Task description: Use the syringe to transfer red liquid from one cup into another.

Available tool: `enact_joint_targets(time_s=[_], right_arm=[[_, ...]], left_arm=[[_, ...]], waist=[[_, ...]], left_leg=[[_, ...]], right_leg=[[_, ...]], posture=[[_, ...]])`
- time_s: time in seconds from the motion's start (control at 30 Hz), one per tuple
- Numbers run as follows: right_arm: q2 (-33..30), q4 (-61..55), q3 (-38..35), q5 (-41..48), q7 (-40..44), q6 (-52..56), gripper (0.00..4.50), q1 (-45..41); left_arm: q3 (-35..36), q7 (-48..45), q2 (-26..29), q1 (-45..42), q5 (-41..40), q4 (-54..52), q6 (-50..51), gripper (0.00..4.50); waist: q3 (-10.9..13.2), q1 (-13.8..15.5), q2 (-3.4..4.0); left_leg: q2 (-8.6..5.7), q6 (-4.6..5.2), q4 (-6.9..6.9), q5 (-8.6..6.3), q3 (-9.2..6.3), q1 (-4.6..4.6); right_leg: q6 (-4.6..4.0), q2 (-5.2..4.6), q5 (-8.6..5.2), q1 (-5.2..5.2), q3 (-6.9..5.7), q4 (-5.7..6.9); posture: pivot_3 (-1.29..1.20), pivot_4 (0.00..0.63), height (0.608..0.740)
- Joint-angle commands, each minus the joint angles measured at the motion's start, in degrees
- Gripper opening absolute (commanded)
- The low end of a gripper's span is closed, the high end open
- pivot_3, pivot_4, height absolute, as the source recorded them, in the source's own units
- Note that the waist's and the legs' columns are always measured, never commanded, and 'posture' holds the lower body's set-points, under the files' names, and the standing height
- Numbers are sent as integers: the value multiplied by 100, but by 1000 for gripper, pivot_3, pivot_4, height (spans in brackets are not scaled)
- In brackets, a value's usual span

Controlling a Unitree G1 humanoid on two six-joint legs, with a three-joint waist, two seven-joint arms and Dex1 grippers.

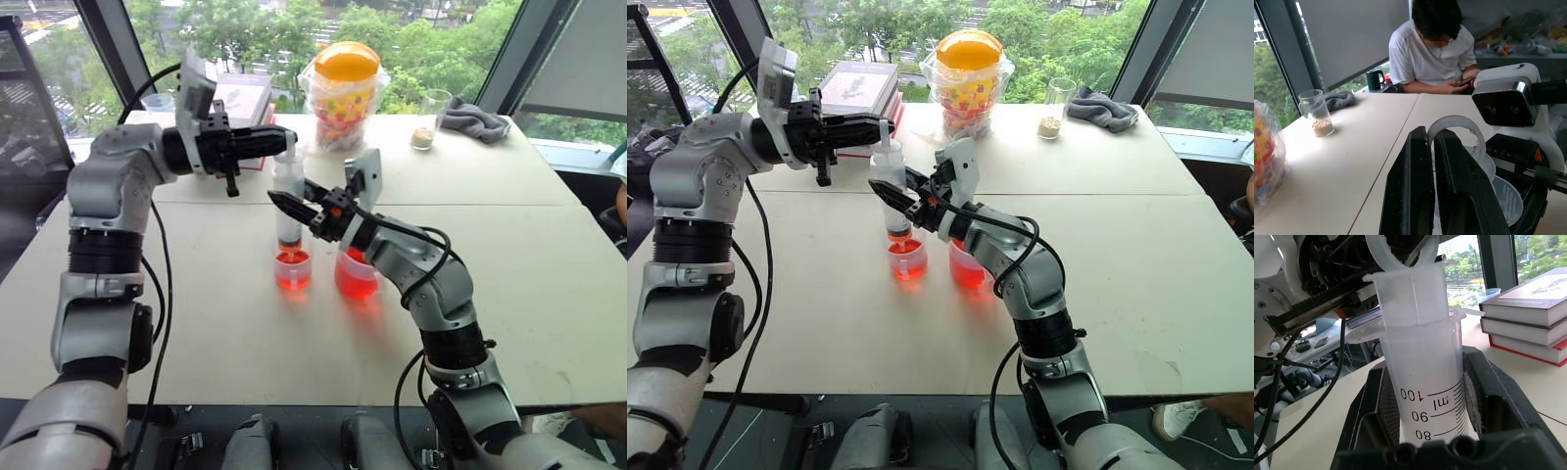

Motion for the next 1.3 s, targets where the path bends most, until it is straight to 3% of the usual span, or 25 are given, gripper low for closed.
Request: enact_joint_targets(time_s=[0.03,0.37,0.57,0.7,0.77,0.9,1.17,1.3], right_arm=[[124,-326,-360,197,-124,-273,1412,-555],[-24,-379,-606,355,-213,-189,1412,-805],[-37,-336,-453,286,-157,-215,1412,-590],[-48,-283,-348,213,-115,-263,1412,-430],[-65,-260,-322,200,-97,-275,1412,-379],[-91,-229,-323,205,-72,-287,1412,-376],[-250,-302,-722,568,-356,281,1412,-741],[-545,-248,-1942,1672,-1365,1777,1412,-1621]], left_arm=[[-355,-279,-100,244,-80,-249,172,61],[-492,-213,-7,603,-55,-576,242,61],[-199,-30,42,284,-274,-427,533,61],[-68,-39,234,168,-349,-309,796,1331],[25,-30,427,163,-311,-192,777,2506],[180,-106,826,250,-273,-49,694,4439],[216,-102,1011,724,-339,-280,487,4439],[150,-14,787,944,-380,-502,437,4439]], waist=[[0,0,0],[0,-1,0],[0,0,0],[0,-3,0],[0,-3,0],[0,-43,0],[0,-90,0],[0,-77,0]], left_leg=[[0,0,0,0,1,0],[0,0,0,0,0,0],[0,0,0,0,0,0],[0,0,0,0,0,0],[0,0,0,0,0,0],[2,0,-1,0,0,1],[1,0,-1,0,4,0],[2,-1,0,0,2,0]], right_leg=[[0,0,0,0,0,0],[0,0,0,0,0,0],[0,0,0,0,0,0],[0,0,0,0,0,0],[0,0,0,0,0,0],[0,2,0,-4,0,4],[0,-6,0,-1,0,3],[-1,-6,0,-2,-1,5]], posture=[[0,150,740],[0,150,740],[0,150,740],[0,150,740],[0,150,740],[0,150,740],[0,150,740],[0,150,740]])
